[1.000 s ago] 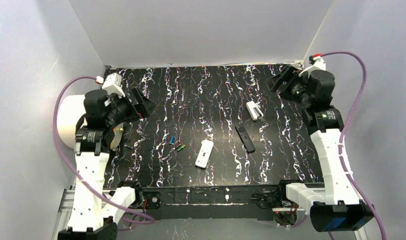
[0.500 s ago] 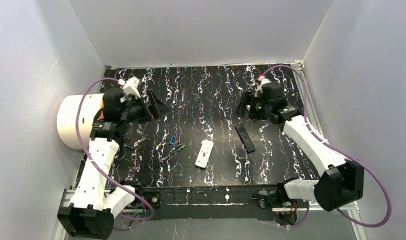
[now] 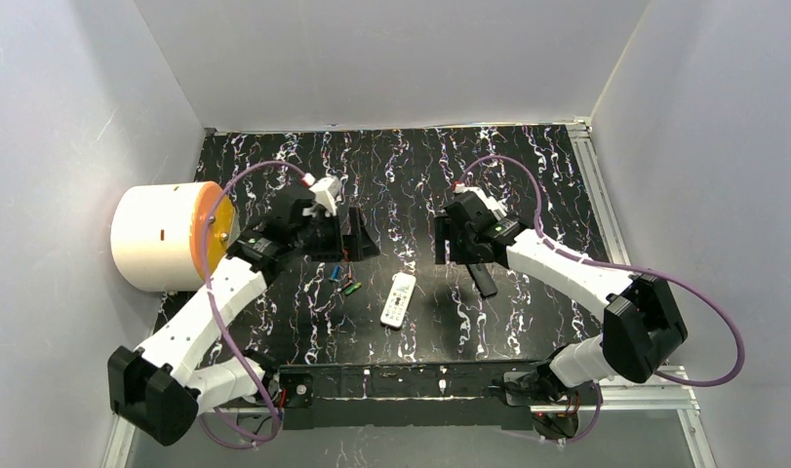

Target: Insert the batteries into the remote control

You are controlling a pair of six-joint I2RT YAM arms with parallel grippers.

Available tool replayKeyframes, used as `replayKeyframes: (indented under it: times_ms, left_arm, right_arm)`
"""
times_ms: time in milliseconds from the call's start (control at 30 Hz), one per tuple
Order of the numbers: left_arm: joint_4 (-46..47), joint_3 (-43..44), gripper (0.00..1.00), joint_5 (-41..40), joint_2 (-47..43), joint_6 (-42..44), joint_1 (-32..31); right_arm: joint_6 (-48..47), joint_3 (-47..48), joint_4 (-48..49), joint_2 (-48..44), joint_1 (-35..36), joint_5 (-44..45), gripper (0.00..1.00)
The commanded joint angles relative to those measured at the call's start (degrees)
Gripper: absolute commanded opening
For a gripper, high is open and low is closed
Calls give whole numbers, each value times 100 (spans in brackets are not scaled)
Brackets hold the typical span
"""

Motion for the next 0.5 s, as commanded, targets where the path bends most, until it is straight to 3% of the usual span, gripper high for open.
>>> replayKeyframes:
  times_ms: [0,167,300,467]
  left_arm:
    - [-11,-130,95,-723,292,-14,-488]
    - [230,-415,95,-1147,544,-172,-1065]
    - [65,-135,95,-2095,1470,-355,-1945]
    - [-305,504,95,-2737,2654,-486,-2385]
  right_arm:
    - [342,-26,83,121,23,-232,81]
    - [1634,-112,-112,128,484,288,79]
    - [2309,-440,-33,-161,471,668,77]
    - [2661,-621,-187,-470,441,928,73]
